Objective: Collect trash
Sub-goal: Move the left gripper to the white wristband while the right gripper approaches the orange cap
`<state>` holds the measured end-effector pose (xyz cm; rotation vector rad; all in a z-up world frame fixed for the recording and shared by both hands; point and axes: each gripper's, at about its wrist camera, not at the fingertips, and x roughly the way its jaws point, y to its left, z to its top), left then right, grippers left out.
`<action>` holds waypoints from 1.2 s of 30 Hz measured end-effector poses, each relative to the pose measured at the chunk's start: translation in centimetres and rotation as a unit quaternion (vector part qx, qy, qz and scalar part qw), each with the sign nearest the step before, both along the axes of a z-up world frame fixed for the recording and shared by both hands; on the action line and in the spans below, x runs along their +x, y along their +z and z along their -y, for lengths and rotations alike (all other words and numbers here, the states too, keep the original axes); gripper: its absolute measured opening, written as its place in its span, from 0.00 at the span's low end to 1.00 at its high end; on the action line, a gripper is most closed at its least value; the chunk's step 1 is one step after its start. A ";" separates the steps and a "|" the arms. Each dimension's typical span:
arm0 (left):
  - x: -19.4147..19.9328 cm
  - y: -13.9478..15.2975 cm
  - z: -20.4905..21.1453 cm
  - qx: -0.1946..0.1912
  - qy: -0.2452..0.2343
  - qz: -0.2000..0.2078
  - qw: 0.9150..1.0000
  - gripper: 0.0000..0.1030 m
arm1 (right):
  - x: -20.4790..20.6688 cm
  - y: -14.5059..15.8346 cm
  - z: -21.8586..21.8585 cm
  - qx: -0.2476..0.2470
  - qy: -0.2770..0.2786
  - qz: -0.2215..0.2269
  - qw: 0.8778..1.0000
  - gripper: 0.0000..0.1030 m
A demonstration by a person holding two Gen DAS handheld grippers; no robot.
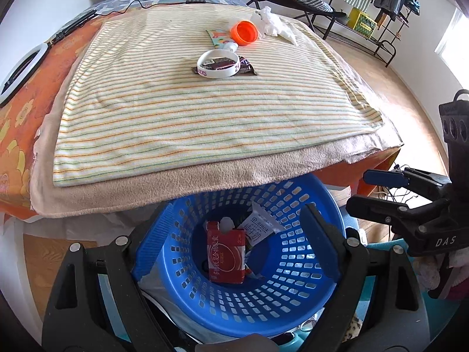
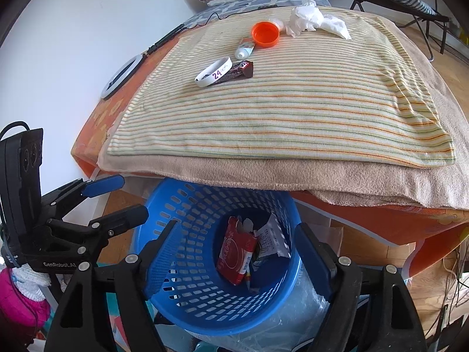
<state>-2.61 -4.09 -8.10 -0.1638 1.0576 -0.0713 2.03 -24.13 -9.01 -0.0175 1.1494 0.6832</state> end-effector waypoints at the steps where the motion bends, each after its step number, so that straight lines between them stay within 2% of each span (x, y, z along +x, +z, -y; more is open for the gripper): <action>1: 0.3 0.5 0.0 0.001 0.000 0.002 1.000 0.87 | 0.1 0.2 0.0 0.000 -0.002 0.000 1.000 0.81; 8: 2.9 3.1 0.5 0.032 -0.025 0.018 0.999 0.87 | 1.3 0.9 0.3 0.000 -0.018 -0.003 1.000 0.82; 16: 6.1 3.7 0.3 0.015 -0.035 0.013 0.999 0.87 | 3.4 2.2 1.1 0.006 -0.044 0.002 0.999 0.82; 28: 10.2 4.0 -1.6 0.005 -0.009 0.020 1.000 0.87 | 6.4 3.5 0.2 -0.014 -0.046 0.026 0.999 0.82; 36: 12.7 3.0 -1.5 -0.008 -0.011 0.007 1.000 0.87 | 10.8 5.4 0.3 0.012 -0.073 0.042 0.996 0.82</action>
